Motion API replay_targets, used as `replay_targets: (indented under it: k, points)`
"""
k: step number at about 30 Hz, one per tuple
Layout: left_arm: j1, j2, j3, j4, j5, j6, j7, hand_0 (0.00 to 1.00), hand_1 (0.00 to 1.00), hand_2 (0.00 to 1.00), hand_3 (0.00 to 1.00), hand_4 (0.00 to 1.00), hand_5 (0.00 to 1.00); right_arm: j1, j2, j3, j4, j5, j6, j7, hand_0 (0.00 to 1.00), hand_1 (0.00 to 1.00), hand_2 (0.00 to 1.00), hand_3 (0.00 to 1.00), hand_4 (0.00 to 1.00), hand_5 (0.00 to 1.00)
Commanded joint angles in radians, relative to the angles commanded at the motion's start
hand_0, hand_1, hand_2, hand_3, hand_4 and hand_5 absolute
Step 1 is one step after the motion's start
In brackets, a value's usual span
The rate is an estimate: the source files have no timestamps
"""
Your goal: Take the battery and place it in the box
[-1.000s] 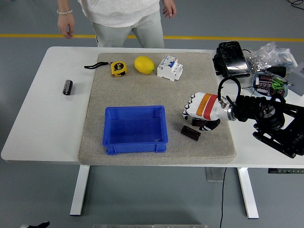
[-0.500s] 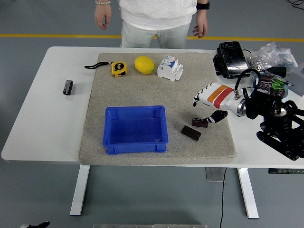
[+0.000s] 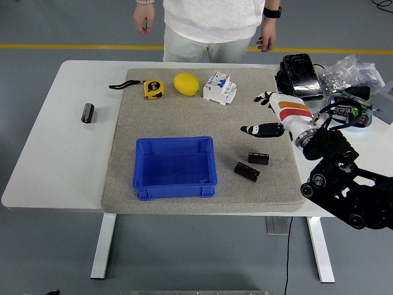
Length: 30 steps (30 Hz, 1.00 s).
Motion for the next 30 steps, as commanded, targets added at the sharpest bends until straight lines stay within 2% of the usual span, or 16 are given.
replay_targets:
  k: [1, 3, 4, 9, 10, 13, 15, 16, 19, 21, 22, 27, 28, 30]
  points:
    - [0.001, 0.001, 0.001, 0.0, -0.001, 0.0, 0.0, 0.675, 0.647, 0.734, 0.626, 0.643, 0.487, -0.006, 0.012, 0.012, -0.007, -0.024, 0.013, -0.043, 0.568, 0.545, 0.599, 0.692, 0.998, 0.685]
    - [0.001, 0.001, 0.003, 0.0, -0.003, 0.001, -0.001, 0.675, 0.647, 0.734, 0.626, 0.643, 0.487, -0.009, 0.023, 0.017, -0.017, -0.059, 0.035, -0.079, 0.568, 0.545, 0.599, 0.692, 0.998, 0.685]
    - [0.001, 0.002, 0.004, 0.0, -0.006, 0.002, -0.002, 0.675, 0.642, 0.733, 0.626, 0.643, 0.486, -0.007, 0.026, 0.014, -0.023, -0.082, 0.062, -0.093, 0.541, 0.527, 0.585, 0.671, 0.998, 0.747]
    - [0.004, 0.006, 0.007, 0.0, -0.012, 0.005, -0.005, 0.675, 0.642, 0.733, 0.626, 0.643, 0.486, -0.002, 0.051, 0.038, -0.047, -0.185, 0.228, -0.154, 0.541, 0.527, 0.585, 0.671, 0.998, 0.747]
    - [0.004, 0.006, 0.008, 0.0, -0.013, 0.005, -0.005, 0.675, 0.629, 0.724, 0.624, 0.643, 0.485, -0.001, 0.055, 0.044, -0.047, -0.207, 0.257, -0.154, 0.502, 0.475, 0.488, 0.629, 0.998, 0.95]
    - [0.005, 0.007, 0.009, 0.0, -0.013, 0.007, -0.005, 0.675, 0.629, 0.724, 0.624, 0.643, 0.485, 0.003, 0.069, 0.067, -0.035, -0.266, 0.347, -0.154, 0.502, 0.475, 0.488, 0.629, 0.998, 0.95]
    - [0.006, 0.008, 0.007, 0.0, -0.011, 0.008, -0.004, 0.675, 0.629, 0.724, 0.624, 0.643, 0.485, 0.007, 0.072, 0.073, -0.025, -0.278, 0.387, -0.154, 0.502, 0.475, 0.488, 0.629, 0.998, 0.95]
    - [0.006, 0.008, 0.006, 0.0, -0.009, 0.009, -0.003, 0.675, 0.625, 0.718, 0.624, 0.643, 0.484, 0.008, 0.072, 0.074, -0.019, -0.274, 0.397, -0.154, 0.469, 0.444, 0.425, 0.582, 0.998, 0.998]
    - [0.006, 0.01, 0.007, 0.0, -0.008, 0.01, -0.003, 0.675, 0.625, 0.718, 0.624, 0.643, 0.484, 0.006, 0.061, 0.068, 0.007, -0.259, 0.402, -0.154, 0.469, 0.444, 0.425, 0.582, 0.998, 0.998]
    - [0.006, 0.01, 0.006, 0.0, -0.009, 0.011, -0.003, 0.675, 0.625, 0.718, 0.624, 0.643, 0.484, 0.007, 0.04, 0.054, 0.032, -0.259, 0.397, -0.141, 0.469, 0.444, 0.425, 0.582, 0.998, 0.998]
    - [0.006, 0.01, 0.006, 0.0, -0.009, 0.011, -0.003, 0.675, 0.621, 0.713, 0.624, 0.642, 0.482, 0.009, 0.029, 0.046, 0.043, -0.264, 0.397, -0.124, 0.573, 0.521, 0.536, 0.64, 0.998, 0.919]
    - [0.007, 0.013, 0.008, 0.001, -0.013, 0.011, -0.005, 0.675, 0.621, 0.713, 0.624, 0.642, 0.482, 0.043, -0.046, -0.015, 0.085, -0.336, 0.42, 0.056, 0.573, 0.521, 0.536, 0.64, 0.998, 0.919]
    - [0.007, 0.013, 0.008, 0.001, -0.013, 0.011, -0.005, 0.675, 0.619, 0.714, 0.624, 0.641, 0.48, 0.05, -0.06, -0.026, 0.09, -0.356, 0.416, 0.095, 0.662, 0.587, 0.605, 0.637, 0.998, 0.637]
    - [0.008, 0.014, 0.01, 0.0, -0.014, 0.011, -0.004, 0.675, 0.619, 0.714, 0.624, 0.641, 0.48, 0.065, -0.091, -0.055, 0.102, -0.405, 0.393, 0.175, 0.662, 0.587, 0.605, 0.637, 0.998, 0.637]
